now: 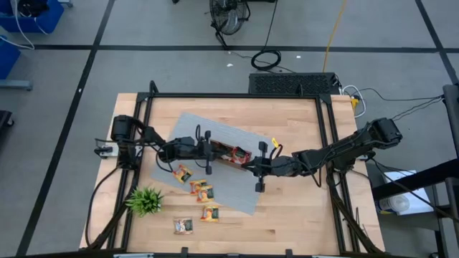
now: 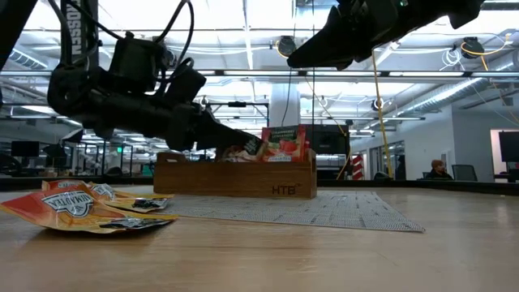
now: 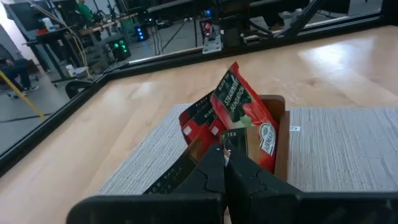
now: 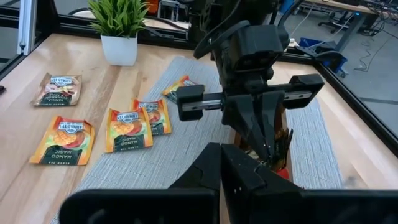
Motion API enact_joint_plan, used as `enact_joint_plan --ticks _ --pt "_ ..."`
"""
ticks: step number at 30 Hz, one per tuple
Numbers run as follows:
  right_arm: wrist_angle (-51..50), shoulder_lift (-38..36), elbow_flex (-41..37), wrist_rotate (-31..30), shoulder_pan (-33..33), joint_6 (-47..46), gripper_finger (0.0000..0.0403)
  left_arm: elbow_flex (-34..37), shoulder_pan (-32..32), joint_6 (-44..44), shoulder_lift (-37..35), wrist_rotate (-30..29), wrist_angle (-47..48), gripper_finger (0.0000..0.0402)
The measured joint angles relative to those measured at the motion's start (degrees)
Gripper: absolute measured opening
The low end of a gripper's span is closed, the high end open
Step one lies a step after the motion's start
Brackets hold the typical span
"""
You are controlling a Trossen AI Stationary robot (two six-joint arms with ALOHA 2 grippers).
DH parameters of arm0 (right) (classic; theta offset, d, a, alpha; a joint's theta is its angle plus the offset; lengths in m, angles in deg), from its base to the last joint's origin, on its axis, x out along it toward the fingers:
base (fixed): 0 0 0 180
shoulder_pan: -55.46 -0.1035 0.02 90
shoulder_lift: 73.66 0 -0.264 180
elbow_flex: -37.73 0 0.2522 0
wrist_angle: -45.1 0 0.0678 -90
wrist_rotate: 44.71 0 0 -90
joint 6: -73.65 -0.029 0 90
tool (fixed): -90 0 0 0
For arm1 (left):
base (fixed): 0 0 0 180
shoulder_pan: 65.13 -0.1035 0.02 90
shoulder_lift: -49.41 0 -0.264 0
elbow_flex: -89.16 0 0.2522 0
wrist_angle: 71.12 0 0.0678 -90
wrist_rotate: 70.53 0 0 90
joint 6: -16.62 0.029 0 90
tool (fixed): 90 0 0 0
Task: Pick & Place Tea
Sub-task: Put the brown tea bag into the wooden organizer
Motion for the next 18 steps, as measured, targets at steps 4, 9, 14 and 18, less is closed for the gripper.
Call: enact_joint_plan --ticks 4,9,14,18 --pt "-0.1 0.0 0.0 0.0 0.0 0.0 0.0000 0.3 0.2 0.4 -0.5 -2.6 0.5 0.0000" --pt "-0.4 0.0 0.0 0.0 0.0 0.0 0.0000 0.3 0.2 0.4 -0.5 -5.2 0.6 0.0012" --pt "-0.5 0.0 0.0 0.0 0.0 0.0 0.0000 0.3 0.5 -2.3 -0.5 -6.8 0.3 0.0045" --pt "-0.9 0.0 0.0 0.0 0.0 0.0 0.0000 0.3 1.8 -3.9 -0.5 -7.3 -0.2 0.0099"
